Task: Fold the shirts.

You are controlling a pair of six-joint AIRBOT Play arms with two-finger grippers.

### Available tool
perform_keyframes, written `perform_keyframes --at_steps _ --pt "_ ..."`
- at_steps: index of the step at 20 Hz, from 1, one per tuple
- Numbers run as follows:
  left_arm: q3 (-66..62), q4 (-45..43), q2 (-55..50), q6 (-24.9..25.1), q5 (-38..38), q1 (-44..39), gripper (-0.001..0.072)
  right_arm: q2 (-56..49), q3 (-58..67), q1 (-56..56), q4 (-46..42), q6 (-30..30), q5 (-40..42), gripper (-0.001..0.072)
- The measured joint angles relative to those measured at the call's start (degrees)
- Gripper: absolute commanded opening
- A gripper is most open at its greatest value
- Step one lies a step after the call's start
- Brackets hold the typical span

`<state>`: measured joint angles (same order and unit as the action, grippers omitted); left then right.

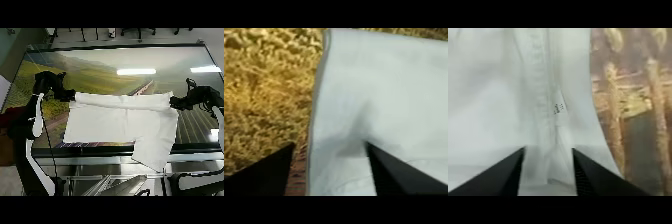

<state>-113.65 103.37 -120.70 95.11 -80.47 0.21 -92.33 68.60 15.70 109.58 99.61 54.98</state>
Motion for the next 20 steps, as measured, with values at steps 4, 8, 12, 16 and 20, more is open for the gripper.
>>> perform_keyframes --at_steps 4,8,12,16,20 --pt "-2.2 -0.1 0.3 0.0 -3.9 0.4 0.0639 1.7 2.3 0.5 1.9 -0.7 3.5 0.0441" --pt "-3.8 0.1 4.1 0.0 -8.9 2.9 0.0638 7.8 4.3 3.6 2.4 -1.6 11.6 0.0439" --pt "7.9 0.8 12.0 1.2 -10.1 7.3 0.0637 16.8 -2.1 10.0 2.5 -2.0 18.2 0.0439" --pt "27.8 6.4 18.8 6.1 -9.1 11.0 0.0637 26.3 -15.0 19.1 4.3 -1.4 21.3 0.0439" --pt "41.0 9.3 21.4 9.4 -7.2 13.3 0.0637 29.8 -22.5 27.6 8.4 1.2 24.3 0.0439"
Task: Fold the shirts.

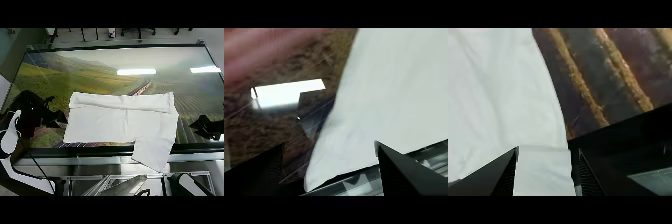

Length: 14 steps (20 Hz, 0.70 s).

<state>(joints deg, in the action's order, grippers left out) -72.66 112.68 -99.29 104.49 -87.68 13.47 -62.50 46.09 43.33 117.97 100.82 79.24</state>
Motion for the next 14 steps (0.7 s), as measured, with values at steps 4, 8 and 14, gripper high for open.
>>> perform_keyframes --at_steps 4,8,14 --pt "7.7 3.6 0.8 2.5 0.4 -0.2 0.0346 0.7 -4.6 3.2 1.5 1.2 1.7 0.0440" --pt "10.3 7.0 0.8 5.7 4.6 -2.5 0.0015 0.0 -10.1 4.1 1.9 2.3 2.2 0.0444" --pt "7.1 7.7 0.8 7.2 6.6 -4.8 0.0015 -5.6 -14.3 1.7 1.5 3.9 0.4 0.0444"
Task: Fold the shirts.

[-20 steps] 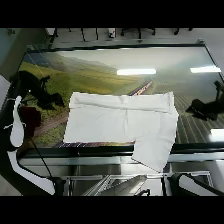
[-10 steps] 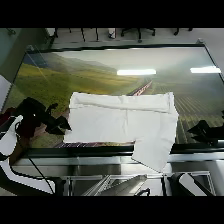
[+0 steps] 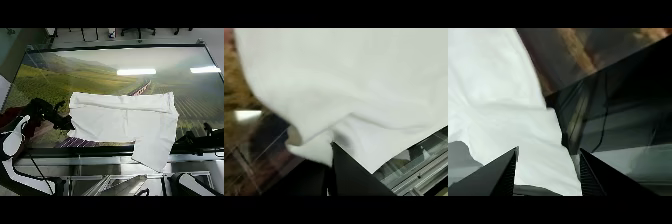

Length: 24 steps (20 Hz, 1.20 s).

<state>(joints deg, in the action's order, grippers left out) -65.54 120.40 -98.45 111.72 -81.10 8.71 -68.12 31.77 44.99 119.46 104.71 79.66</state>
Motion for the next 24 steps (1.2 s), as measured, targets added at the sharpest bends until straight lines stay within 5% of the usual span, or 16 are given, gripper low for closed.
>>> perform_keyframes --at_steps 8,11,12,16,24 --pt "-1.7 0.6 0.0 0.2 -2.1 -0.3 0.0015 -9.6 -2.3 -9.6 -0.6 2.2 1.1 0.0432" --pt "-1.8 0.7 0.0 0.3 -2.5 -0.3 0.0015 -11.3 -2.5 -13.5 2.3 6.9 -0.3 0.0050" --pt "-1.8 0.8 0.0 0.3 -3.0 -0.3 0.0015 -11.5 -2.3 -14.3 4.8 8.5 -2.5 0.0025" --pt "-1.6 0.5 0.2 -0.3 -5.3 -0.4 0.0014 -9.6 -1.6 -15.4 8.1 10.1 -5.3 0.0025" --pt "9.8 -9.2 7.3 -5.7 -5.6 -0.7 0.0014 2.9 -1.2 -15.1 -8.4 -10.2 -6.5 0.0025"
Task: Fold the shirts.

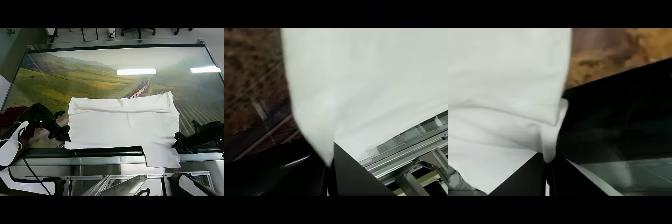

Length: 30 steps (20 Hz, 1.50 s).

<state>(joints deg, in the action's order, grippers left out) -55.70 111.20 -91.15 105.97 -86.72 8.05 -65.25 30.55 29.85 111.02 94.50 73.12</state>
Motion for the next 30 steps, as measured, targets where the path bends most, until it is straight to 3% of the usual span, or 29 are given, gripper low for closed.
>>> perform_keyframes --at_steps 4,9,15,21,22,23,24,26,27,28,30 --pt "0.5 -1.1 3.5 -1.2 0.8 0.0 0.0014 2.0 2.8 -0.1 0.6 -0.1 -2.6 0.0025" --pt "-11.5 -1.2 3.1 -5.0 2.1 -1.3 0.0014 -0.9 14.2 -3.9 9.2 4.5 -11.5 0.0026" --pt "-29.1 -1.9 -7.6 -9.1 3.6 -5.0 0.0014 -16.5 31.9 -11.8 12.0 6.5 -21.2 0.0026" --pt "-41.2 -2.1 -18.9 -13.7 3.2 -6.1 0.0014 -29.1 42.5 -14.2 13.6 7.1 -23.8 0.0035" --pt "-42.7 -2.1 -20.1 -14.1 2.8 -6.4 0.0014 -30.1 43.1 -14.3 13.6 7.4 -23.8 0.0081" --pt "-44.0 -2.2 -21.2 -14.3 2.2 -6.7 0.0015 -30.8 43.6 -14.4 13.8 7.6 -23.8 0.0269" --pt "-45.3 -2.2 -22.0 -14.5 1.8 -7.0 0.0084 -31.2 44.1 -14.3 13.8 8.0 -23.6 0.0345" --pt "-47.5 -2.2 -23.0 -14.7 0.9 -7.6 0.0675 -31.8 45.5 -13.9 13.8 8.5 -21.2 0.0486" --pt "-48.7 -2.1 -23.3 -14.8 0.5 -8.0 0.0707 -31.9 46.4 -13.4 13.6 8.7 -19.5 0.0623" --pt "-49.9 -2.1 -23.6 -15.0 -0.4 -8.4 0.0707 -32.0 47.4 -12.8 13.0 8.9 -17.6 0.0659" --pt "-52.4 -2.1 -23.8 -15.0 -2.0 -9.0 0.0707 -32.2 49.1 -11.2 11.0 9.1 -13.6 0.0659"
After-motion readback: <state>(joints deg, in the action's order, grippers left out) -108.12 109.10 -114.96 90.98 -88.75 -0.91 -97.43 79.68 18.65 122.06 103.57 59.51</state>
